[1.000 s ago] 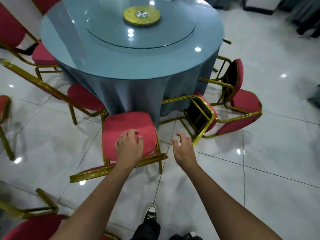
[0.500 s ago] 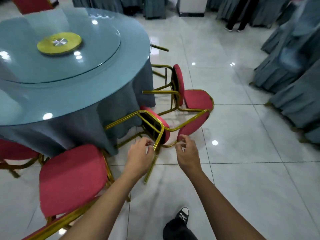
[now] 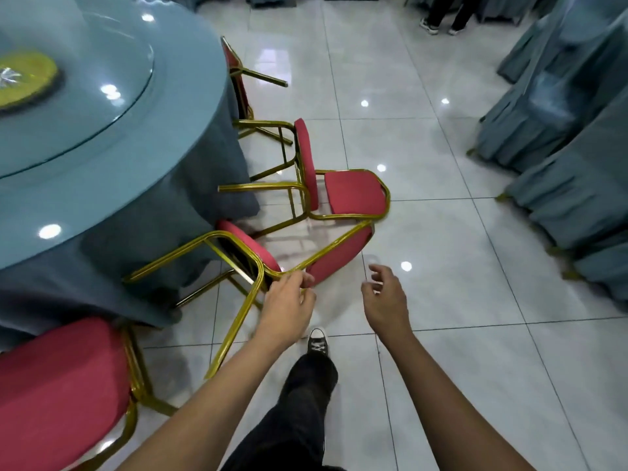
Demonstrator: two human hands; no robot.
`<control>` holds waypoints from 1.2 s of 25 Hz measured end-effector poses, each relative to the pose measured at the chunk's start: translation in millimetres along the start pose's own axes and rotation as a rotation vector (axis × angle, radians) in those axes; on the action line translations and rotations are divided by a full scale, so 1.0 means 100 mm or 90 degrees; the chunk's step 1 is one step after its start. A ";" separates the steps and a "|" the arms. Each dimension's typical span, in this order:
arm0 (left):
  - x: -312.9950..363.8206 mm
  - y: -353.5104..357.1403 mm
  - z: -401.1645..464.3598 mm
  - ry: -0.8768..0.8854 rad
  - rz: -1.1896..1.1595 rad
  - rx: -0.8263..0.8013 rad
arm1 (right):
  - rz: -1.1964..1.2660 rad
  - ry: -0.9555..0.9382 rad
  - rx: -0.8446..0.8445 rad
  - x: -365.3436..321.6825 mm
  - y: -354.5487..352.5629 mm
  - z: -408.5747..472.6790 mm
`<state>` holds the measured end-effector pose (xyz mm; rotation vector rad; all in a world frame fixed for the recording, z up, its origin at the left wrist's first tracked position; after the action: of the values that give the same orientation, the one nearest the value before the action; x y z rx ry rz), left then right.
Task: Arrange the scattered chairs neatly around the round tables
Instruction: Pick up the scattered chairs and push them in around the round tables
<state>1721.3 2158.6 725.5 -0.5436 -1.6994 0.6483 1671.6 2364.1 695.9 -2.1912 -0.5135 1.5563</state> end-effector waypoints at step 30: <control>-2.33 4.16 4.98 -0.251 0.335 -0.075 | -0.315 -0.011 -0.267 3.55 1.90 6.89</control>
<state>1291.3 2245.4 193.8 -1.0164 -1.9836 1.0905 1141.4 2460.3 107.8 -2.0986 -1.3730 1.2767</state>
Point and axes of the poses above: each hand's wrist, its own z-axis towards the middle knuckle, its own y-axis out of the palm, x = y × z, the point moved 8 cm from there along z, towards the middle knuckle, and after that the axes turned 4 degrees about y, right-handed, at the moved point
